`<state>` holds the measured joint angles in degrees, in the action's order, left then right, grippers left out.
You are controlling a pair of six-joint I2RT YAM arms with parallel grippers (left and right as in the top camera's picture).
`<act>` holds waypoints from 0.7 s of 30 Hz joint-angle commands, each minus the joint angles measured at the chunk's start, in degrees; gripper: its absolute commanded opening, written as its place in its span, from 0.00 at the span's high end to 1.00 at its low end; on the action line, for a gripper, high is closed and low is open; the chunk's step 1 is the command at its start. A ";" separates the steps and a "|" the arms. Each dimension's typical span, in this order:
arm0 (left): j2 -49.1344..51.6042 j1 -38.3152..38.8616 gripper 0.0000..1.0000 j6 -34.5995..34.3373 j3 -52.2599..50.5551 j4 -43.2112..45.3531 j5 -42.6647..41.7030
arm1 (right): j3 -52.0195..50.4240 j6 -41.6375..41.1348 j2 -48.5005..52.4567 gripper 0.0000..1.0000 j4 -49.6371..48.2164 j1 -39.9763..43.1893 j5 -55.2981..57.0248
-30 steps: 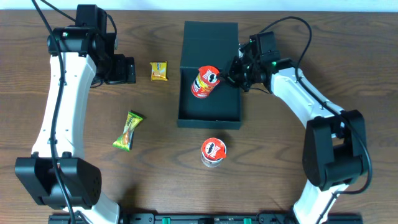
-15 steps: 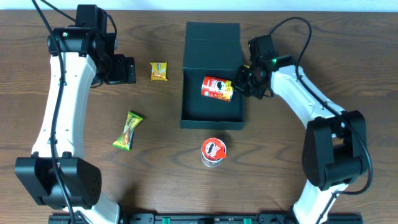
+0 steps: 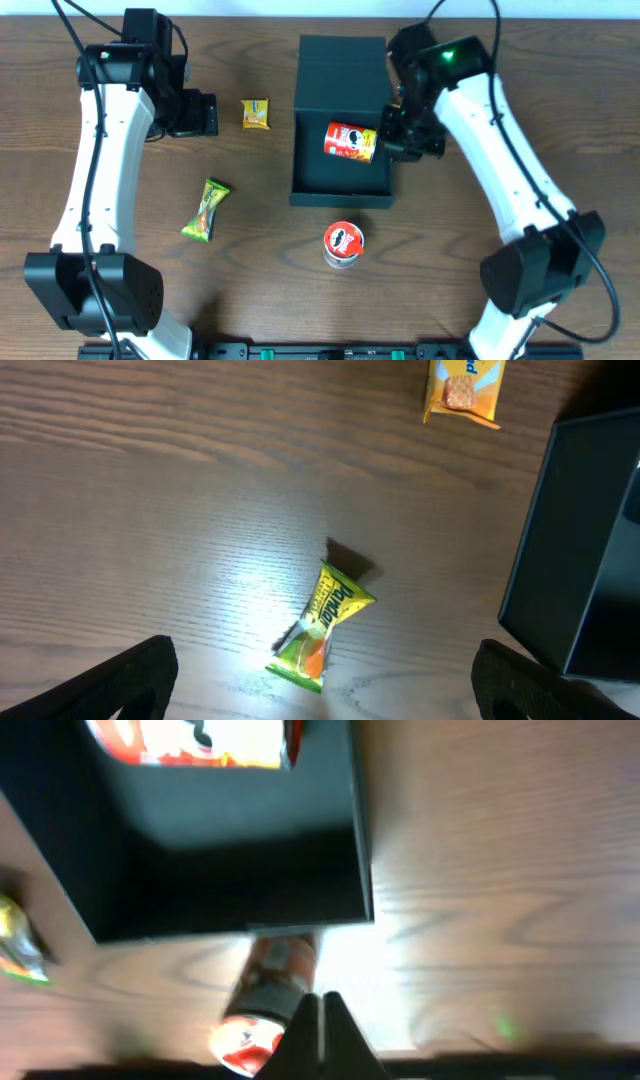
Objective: Pack container
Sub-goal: 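Move the right gripper to the front red Pringles can and grasp it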
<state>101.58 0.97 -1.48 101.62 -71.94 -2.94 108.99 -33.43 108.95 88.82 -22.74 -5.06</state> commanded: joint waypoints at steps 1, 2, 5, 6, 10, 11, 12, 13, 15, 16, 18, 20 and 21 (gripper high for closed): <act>-0.24 0.20 0.05 0.07 0.63 -0.48 0.33 | -1.20 -1.40 -6.97 0.49 1.95 -5.38 7.32; -0.24 0.20 0.04 -0.15 0.63 -0.96 -0.15 | -2.47 -2.82 -8.55 0.12 2.56 -6.93 8.26; -0.24 0.20 0.04 -0.26 0.63 -2.99 -0.70 | -8.39 -7.61 -13.62 0.01 3.32 -10.73 11.32; -0.24 0.20 0.04 -0.26 0.63 -3.56 -0.74 | -11.89 -9.66 -16.09 0.01 2.69 -11.89 11.93; -0.24 0.22 0.04 -0.24 0.63 -2.73 -2.95 | -26.18 -11.98 -26.23 0.01 -6.93 -14.62 6.19; -0.24 0.22 0.04 -0.24 0.63 -2.23 -2.93 | -29.70 -12.00 -28.76 0.01 -10.29 -15.37 4.28; -0.24 0.22 0.04 -0.26 0.63 -1.70 -2.89 | -33.75 -13.16 -31.43 0.01 -13.62 -16.41 3.08; -0.24 0.22 0.04 -0.24 0.63 -1.40 -2.86 | -37.88 -15.76 -33.88 0.01 -16.24 -17.73 3.04; -0.24 0.20 0.04 -0.26 0.63 -1.33 -2.86 | -43.47 -18.71 -36.68 0.01 -19.89 -20.06 3.10; -0.24 0.22 0.04 -0.26 0.63 -1.51 -2.89 | -46.29 -19.47 -37.64 0.01 -22.95 -21.33 2.71; -0.24 0.24 0.04 -0.28 0.63 -1.75 -3.08 | -49.35 -19.98 -37.75 0.01 -27.45 -23.30 1.51; -0.24 0.24 0.04 -0.28 0.63 -1.92 -3.08 | -50.66 -21.00 -36.83 0.01 -30.36 -24.96 1.86; -0.24 0.24 0.04 -0.28 0.63 -1.95 -3.10 | -50.69 -21.00 -35.95 0.01 -31.23 -25.46 2.38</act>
<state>101.58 0.99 -1.52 101.65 -73.47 -5.72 59.16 -51.51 71.90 59.16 -46.46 -2.66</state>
